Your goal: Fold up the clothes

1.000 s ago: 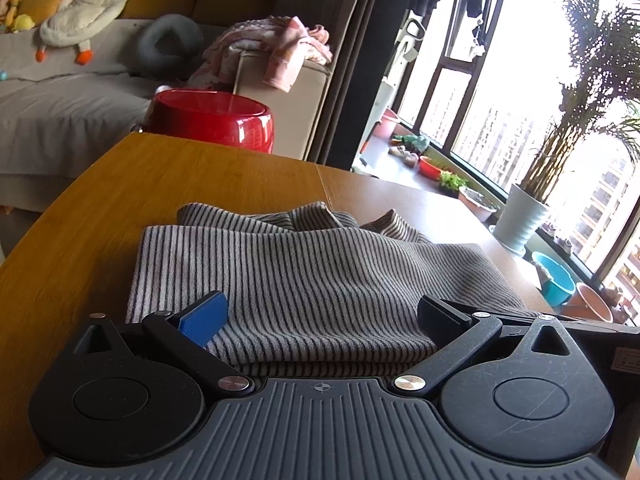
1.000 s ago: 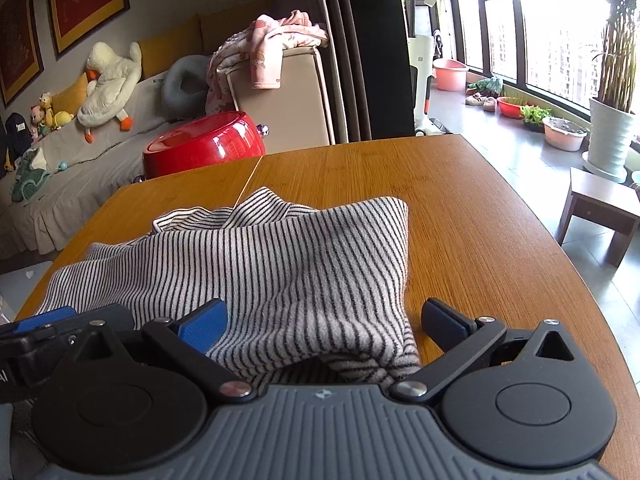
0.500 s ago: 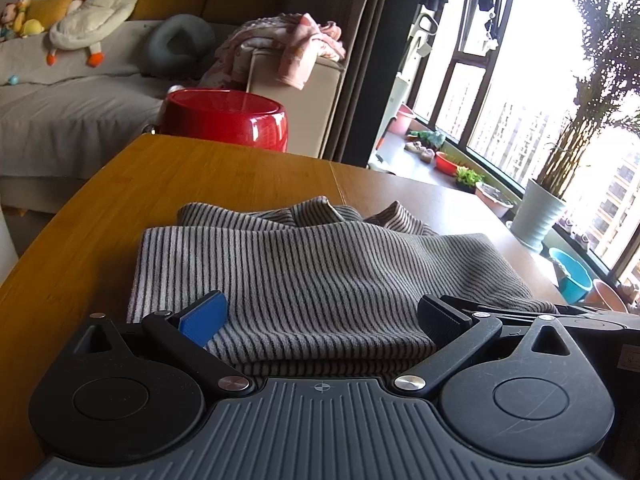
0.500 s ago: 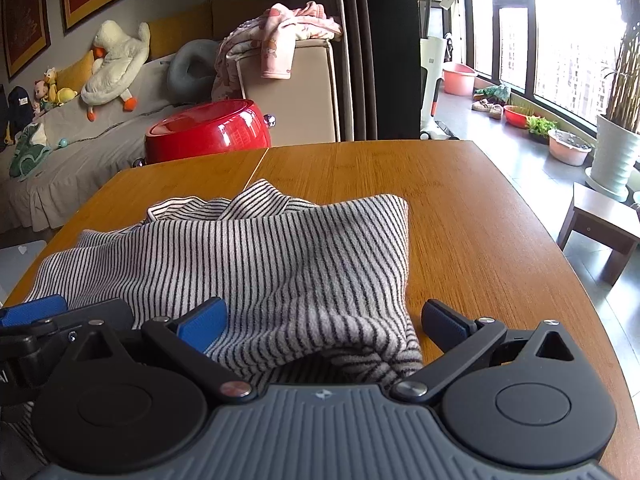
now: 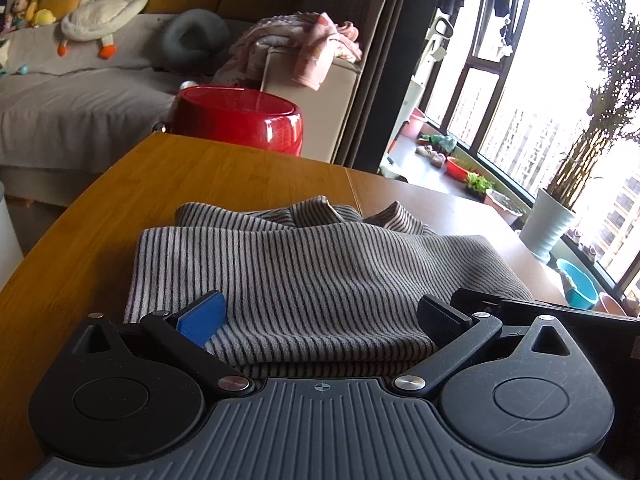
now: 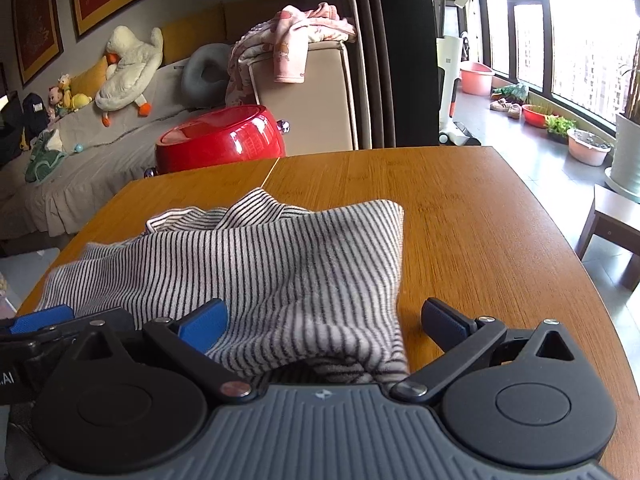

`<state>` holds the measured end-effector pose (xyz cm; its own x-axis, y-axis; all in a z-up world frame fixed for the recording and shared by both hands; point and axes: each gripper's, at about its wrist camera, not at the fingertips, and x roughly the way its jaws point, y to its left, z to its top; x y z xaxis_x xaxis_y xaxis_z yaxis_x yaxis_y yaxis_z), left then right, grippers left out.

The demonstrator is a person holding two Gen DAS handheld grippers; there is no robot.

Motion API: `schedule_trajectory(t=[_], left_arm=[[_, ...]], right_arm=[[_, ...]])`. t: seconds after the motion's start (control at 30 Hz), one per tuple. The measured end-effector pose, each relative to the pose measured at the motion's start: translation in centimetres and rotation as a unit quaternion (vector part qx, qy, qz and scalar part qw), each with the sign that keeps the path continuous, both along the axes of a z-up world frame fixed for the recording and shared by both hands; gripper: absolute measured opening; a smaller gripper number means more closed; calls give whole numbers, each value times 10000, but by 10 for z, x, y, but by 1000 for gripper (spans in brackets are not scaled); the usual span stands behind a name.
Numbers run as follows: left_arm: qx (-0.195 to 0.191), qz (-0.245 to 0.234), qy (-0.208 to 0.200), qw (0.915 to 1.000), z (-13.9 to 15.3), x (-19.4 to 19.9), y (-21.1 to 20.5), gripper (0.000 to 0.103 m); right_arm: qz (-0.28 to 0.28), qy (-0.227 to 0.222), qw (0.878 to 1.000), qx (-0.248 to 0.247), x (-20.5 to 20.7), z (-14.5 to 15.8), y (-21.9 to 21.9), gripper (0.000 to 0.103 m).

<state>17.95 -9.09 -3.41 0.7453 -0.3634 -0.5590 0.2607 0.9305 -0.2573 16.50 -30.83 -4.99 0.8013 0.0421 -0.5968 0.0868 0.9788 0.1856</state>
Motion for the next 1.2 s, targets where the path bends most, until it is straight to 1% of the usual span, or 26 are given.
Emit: schedule_trajectory(t=[0.07, 0.13, 0.2, 0.33, 0.47, 0.63, 0.67, 0.77, 0.8, 0.83, 0.87, 0.9, 0.93, 0.97, 1.03, 1.07, 1.1, 1.2], left_arm=[[10, -99, 57, 9999, 1, 2, 2, 103], [51, -152, 92, 9998, 1, 1, 1, 103], [129, -158, 69, 9998, 2, -2, -3, 103], [258, -156, 51, 9995, 1, -1, -7, 103], [283, -164, 43, 9995, 1, -1, -7, 103], [243, -180, 40, 9995, 1, -1, -5, 103], [237, -193, 44, 9995, 1, -1, -5, 103], [147, -391, 99, 9991, 13, -5, 4, 103], [7, -492, 40, 9988, 23, -9, 12, 103], [-61, -527, -116, 9985, 35, -12, 22, 103], [-73, -525, -304, 9981, 47, -14, 32, 103], [-71, -473, -314, 9984, 55, -9, 41, 103], [-62, -393, -225, 9990, 61, 0, 48, 103], [-50, -340, -7, 9994, 59, 12, 52, 103], [-24, -261, 571, 9980, 49, 43, 58, 103], [44, -232, 749, 9969, 43, 54, 58, 103], [102, -215, 843, 9962, 37, 63, 57, 103], [115, -208, 1112, 9935, 21, 80, 55, 103]], right_arm=[[176, -65, 9993, 327, -4, 2, -10, 103], [190, -280, 9980, 539, -16, 10, -20, 103], [240, -600, 9964, 553, -31, 27, -23, 103], [579, -971, 9904, 793, -48, 59, -21, 103], [917, -1340, 9813, 1030, -65, 91, -18, 103], [1335, -1794, 9657, 1322, -87, 132, -15, 103], [1299, -1701, 9688, 1254, -86, 126, -14, 103], [838, -802, 9851, 1273, -60, 71, -19, 103], [708, -592, 9873, 1295, -53, 55, -22, 103], [597, -439, 9885, 1316, -46, 41, -26, 103], [510, -338, 9891, 1340, -42, 30, -30, 103], [436, -266, 9893, 1367, -39, 21, -33, 103], [362, -193, 9894, 1393, -37, 12, -37, 103], [371, -137, 9868, 1567, -36, 7, -39, 103], [479, -44, 9770, 2076, -36, 0, -43, 103], [533, 3, 9711, 2328, -36, -4, -45, 103], [598, 7, 9714, 2296, -35, 0, -44, 103], [809, -49, 9816, 1727, -33, 23, -40, 103]])
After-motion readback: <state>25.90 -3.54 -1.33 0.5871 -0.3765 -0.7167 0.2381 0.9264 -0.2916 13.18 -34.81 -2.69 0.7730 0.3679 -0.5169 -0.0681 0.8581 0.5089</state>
